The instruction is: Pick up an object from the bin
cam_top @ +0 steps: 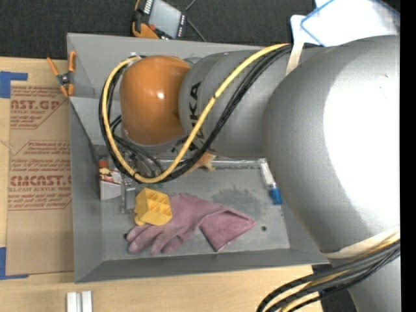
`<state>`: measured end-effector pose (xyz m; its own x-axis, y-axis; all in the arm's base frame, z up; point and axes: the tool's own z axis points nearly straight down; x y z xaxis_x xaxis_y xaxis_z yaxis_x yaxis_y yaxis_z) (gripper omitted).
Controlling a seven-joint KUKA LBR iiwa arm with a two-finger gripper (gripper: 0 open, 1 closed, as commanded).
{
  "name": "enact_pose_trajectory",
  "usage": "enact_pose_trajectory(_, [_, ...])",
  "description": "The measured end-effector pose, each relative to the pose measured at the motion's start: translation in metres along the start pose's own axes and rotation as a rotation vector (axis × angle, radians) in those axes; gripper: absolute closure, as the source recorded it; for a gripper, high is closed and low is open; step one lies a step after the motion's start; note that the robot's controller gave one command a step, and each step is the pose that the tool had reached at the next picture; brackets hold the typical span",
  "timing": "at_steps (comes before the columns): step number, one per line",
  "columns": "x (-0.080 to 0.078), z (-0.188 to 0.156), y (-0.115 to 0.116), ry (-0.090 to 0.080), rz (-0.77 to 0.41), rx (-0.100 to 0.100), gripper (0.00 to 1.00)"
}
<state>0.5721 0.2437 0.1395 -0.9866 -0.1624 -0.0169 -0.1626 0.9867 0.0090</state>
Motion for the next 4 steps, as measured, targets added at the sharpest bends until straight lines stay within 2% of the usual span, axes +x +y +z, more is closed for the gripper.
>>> enact_pose_trajectory(1, [0.072, 0.039, -0.063, 0.035, 0.271, 0.016, 0.0])
enact_pose_trajectory(2, [0.06, 0.068, -0.09, -0.007, 0.029, -0.002, 0.0])
enact_pose_trajectory(3, [0.084, 0.067, -0.102, 0.028, 0.367, 0.014, 1.0])
enact_pose_trajectory(4, [0.084, 0.067, -0.102, 0.028, 0.367, 0.014, 1.0])
